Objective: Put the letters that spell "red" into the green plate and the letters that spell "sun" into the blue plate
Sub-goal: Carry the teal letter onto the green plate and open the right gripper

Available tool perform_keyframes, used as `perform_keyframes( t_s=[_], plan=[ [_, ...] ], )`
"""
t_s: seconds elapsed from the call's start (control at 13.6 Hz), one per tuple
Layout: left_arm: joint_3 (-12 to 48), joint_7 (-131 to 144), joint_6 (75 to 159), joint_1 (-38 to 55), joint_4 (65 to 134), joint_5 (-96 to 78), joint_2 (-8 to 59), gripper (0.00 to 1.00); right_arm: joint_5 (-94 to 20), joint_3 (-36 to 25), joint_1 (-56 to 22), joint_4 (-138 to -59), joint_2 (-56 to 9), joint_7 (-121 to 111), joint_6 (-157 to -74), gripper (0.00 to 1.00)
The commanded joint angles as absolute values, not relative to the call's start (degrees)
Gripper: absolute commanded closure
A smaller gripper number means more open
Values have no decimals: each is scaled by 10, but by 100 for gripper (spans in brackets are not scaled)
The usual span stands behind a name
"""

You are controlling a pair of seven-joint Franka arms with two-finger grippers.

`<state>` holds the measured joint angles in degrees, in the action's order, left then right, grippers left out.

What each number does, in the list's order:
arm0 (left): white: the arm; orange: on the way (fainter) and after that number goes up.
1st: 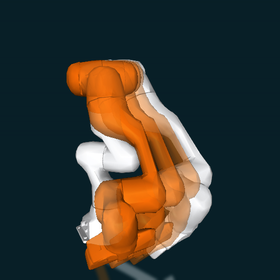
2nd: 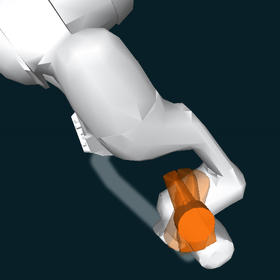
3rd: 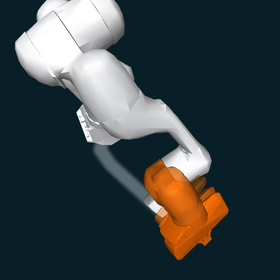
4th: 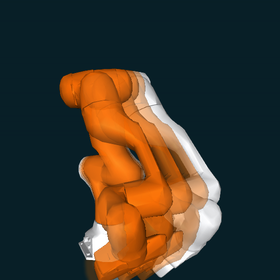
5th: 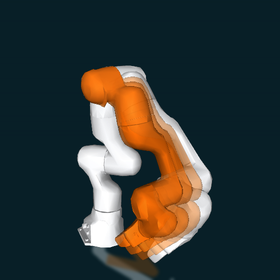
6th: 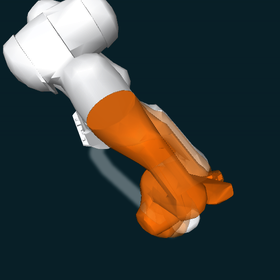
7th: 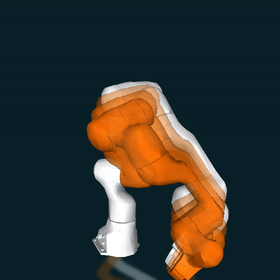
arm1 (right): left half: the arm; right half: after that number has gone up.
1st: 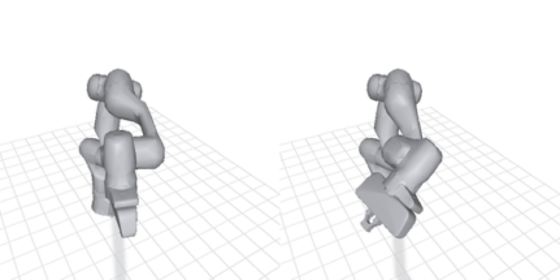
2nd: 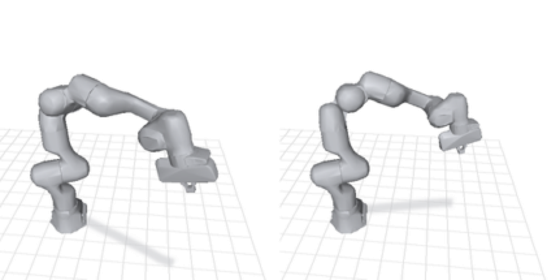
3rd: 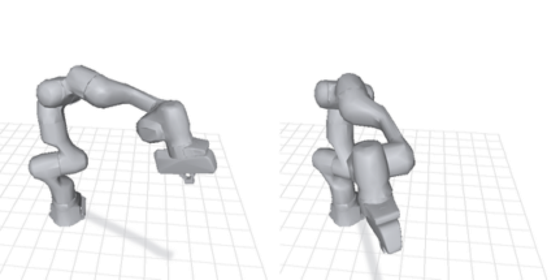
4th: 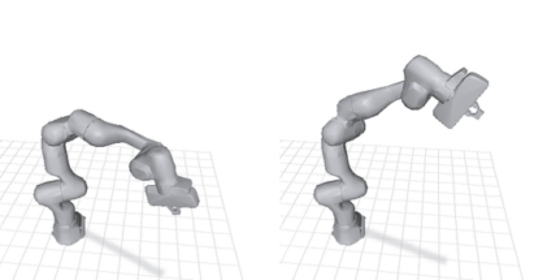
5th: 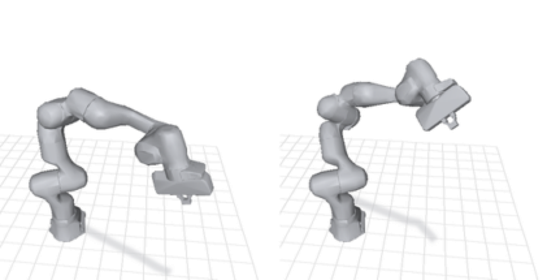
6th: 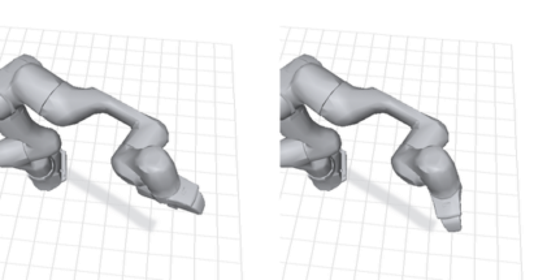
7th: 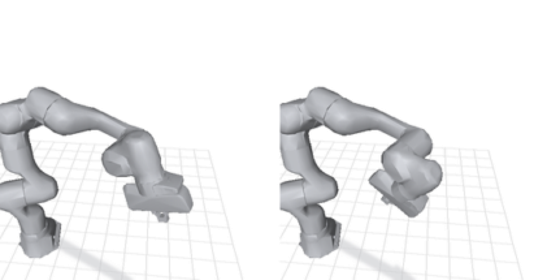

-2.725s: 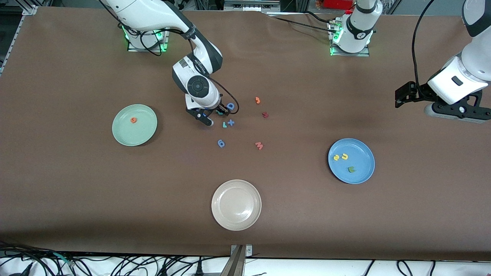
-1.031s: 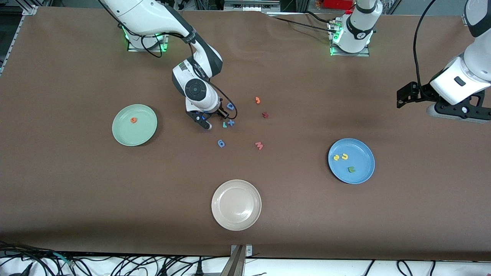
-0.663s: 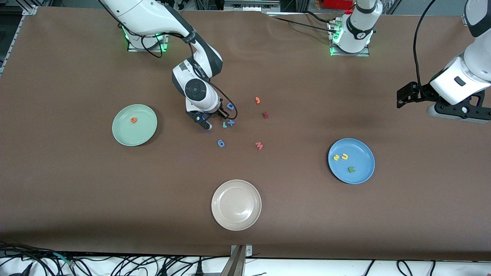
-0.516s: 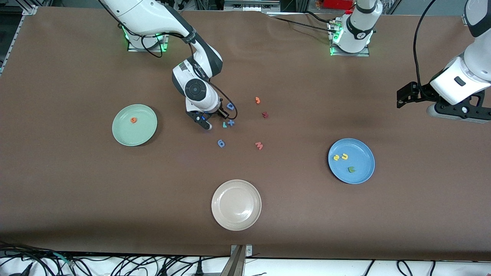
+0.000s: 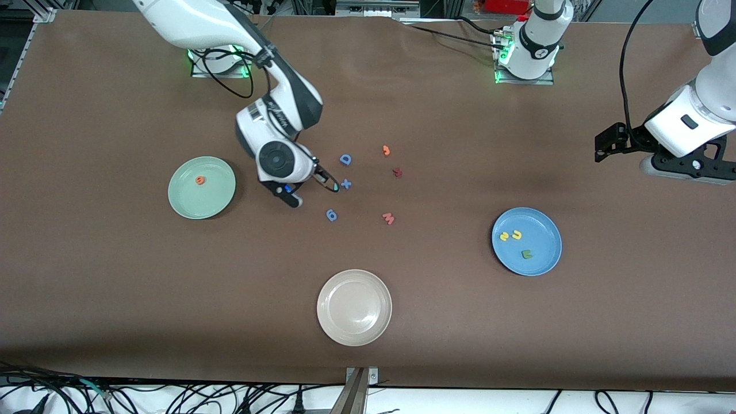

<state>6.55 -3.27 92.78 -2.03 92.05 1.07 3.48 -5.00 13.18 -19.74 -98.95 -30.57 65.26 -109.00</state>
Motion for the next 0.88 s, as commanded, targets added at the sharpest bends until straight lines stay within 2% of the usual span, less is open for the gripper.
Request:
perform_keyframes(
  t_s=[0.0,0.22,0.37,0.59,0.74,0.81],
  plan=[
    [62,-44,921,-21,914,-2,34,0,-53,74,-185,-981,-279,520,-1021,95],
    [62,-44,921,-21,914,-2,34,0,-53,-16,-185,-995,-265,344,-992,95],
    [62,-43,921,-21,914,-2,34,0,-54,-60,-185,-1029,-260,255,-1008,95],
    [62,-43,921,-21,914,-3,34,0,-59,-97,-185,-1100,-258,174,-1085,95],
    [62,-45,921,-22,914,-3,34,0,-60,-99,-185,-1128,-257,164,-1115,92],
    [61,-50,921,-23,914,-3,33,0,-60,-99,-185,-1130,-258,162,-1117,88]
  ],
)
